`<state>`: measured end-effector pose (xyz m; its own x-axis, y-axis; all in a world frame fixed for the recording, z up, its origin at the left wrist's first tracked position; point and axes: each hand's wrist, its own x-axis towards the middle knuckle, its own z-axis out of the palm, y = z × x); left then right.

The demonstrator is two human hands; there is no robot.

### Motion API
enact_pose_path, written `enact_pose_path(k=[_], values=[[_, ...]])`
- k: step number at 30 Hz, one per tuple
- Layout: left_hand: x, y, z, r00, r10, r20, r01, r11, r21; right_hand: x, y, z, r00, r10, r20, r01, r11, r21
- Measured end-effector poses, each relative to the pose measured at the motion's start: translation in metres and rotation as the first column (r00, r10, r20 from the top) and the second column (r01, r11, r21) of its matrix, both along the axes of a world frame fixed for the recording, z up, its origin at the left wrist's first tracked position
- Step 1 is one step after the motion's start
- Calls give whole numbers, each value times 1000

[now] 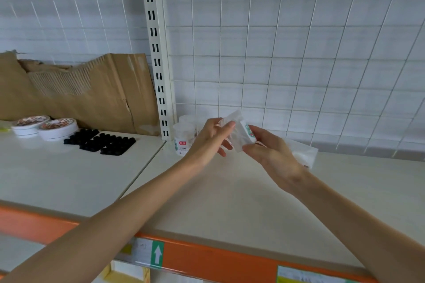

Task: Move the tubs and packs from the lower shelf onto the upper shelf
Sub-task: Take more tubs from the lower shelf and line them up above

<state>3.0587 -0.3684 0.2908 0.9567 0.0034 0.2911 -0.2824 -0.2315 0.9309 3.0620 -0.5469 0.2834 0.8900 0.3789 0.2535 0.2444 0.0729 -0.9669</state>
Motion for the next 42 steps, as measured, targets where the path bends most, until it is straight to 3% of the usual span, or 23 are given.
enact_pose_path(k=[5, 9, 13, 16, 25, 33, 35, 37, 39, 42], values=[[1, -1, -1, 999, 8, -43, -11, 998, -68, -1, 5, -4, 993, -121, -9, 121, 992, -46], [3, 2, -2, 996, -5, -93, -8, 989, -145, 2, 3, -8, 995, -104, -10, 102, 990, -96], [7, 8, -3, 994, -23, -109, 5, 987, -163, 10, -4, -8, 991, -50, -121, 51, 999, 7], [7, 12, -5, 987, -116, -107, 97, 981, -169, 11, -10, -10, 995, -11, -97, 3, 997, -80], [9, 26, -5, 947, -298, -118, 291, 954, -74, 8, -11, -10, 997, 57, -51, -66, 979, -194], [2, 21, 2, 959, -237, -159, 258, 958, 126, 7, -9, -12, 996, 89, 15, -80, 945, -318], [-3, 21, 3, 969, -189, -159, 224, 945, 239, 7, -8, -13, 997, 63, 34, -48, 942, -333], [-15, 25, 4, 978, -135, -157, 187, 902, 389, 9, -6, -16, 998, 13, 68, 12, 935, -354], [-32, 33, 4, 981, -90, -169, 174, 788, 591, 11, -2, -21, 992, -50, 114, 90, 918, -387], [-57, 53, 2, 980, -21, -199, 189, 424, 886, 13, 6, -24, 979, -122, 166, 185, 878, -441]])
